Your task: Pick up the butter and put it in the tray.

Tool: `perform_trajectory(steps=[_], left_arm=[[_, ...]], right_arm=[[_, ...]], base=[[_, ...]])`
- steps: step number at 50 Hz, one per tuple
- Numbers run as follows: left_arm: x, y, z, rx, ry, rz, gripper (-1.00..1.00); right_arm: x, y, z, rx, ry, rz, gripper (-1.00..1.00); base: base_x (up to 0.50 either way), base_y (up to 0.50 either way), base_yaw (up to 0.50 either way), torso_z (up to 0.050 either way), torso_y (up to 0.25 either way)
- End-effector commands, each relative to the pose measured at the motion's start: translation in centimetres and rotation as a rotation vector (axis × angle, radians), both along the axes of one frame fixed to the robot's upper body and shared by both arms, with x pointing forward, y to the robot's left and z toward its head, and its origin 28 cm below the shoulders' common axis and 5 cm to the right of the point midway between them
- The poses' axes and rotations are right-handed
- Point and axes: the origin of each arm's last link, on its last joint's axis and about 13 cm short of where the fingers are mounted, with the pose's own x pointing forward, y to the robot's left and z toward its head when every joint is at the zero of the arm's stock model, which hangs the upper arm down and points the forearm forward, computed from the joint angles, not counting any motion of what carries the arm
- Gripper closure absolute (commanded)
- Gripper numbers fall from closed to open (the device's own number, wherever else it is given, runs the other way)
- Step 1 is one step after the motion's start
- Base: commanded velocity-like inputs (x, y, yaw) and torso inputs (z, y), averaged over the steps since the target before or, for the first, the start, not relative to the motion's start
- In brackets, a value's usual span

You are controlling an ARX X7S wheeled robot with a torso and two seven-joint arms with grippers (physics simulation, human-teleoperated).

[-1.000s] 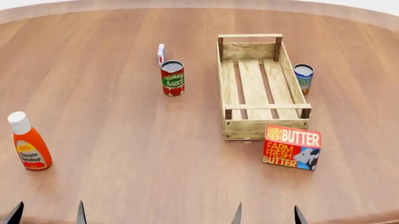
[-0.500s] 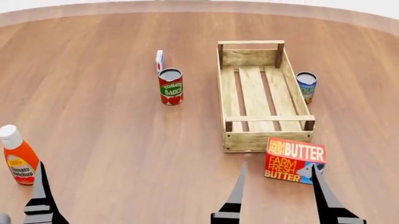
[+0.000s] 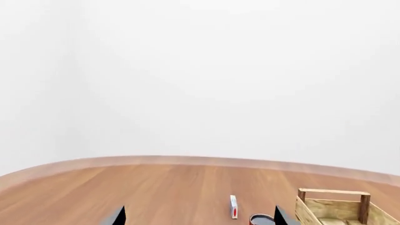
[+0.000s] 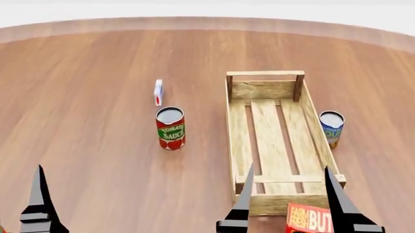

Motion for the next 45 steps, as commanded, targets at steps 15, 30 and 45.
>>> perform_trajectory(steps=[15, 30, 45], left_arm=[[-0.30, 0.08, 0.35, -0.023, -0.024, -0.036, -1.00], [-0.28, 0.11, 0.33, -0.026, -0.022, -0.036, -1.00], [-0.25, 0.08, 0.31, -0.027, -0.023, -0.038, -1.00]], right_arm=[[0.15, -0.19, 0.10, -0.006, -0.014, -0.003, -1.00], [0.20, -0.04, 0.12, -0.019, -0.015, 0.001, -1.00], [0.01, -0.11, 0.06, 0.069, -0.038, 0.047, -1.00]], base=[[0.50, 0.00, 0.00, 0.000, 0.001], [0.50, 0.02, 0.00, 0.000, 0.001], [-0.01, -0.31, 0.00, 0.000, 0.000]])
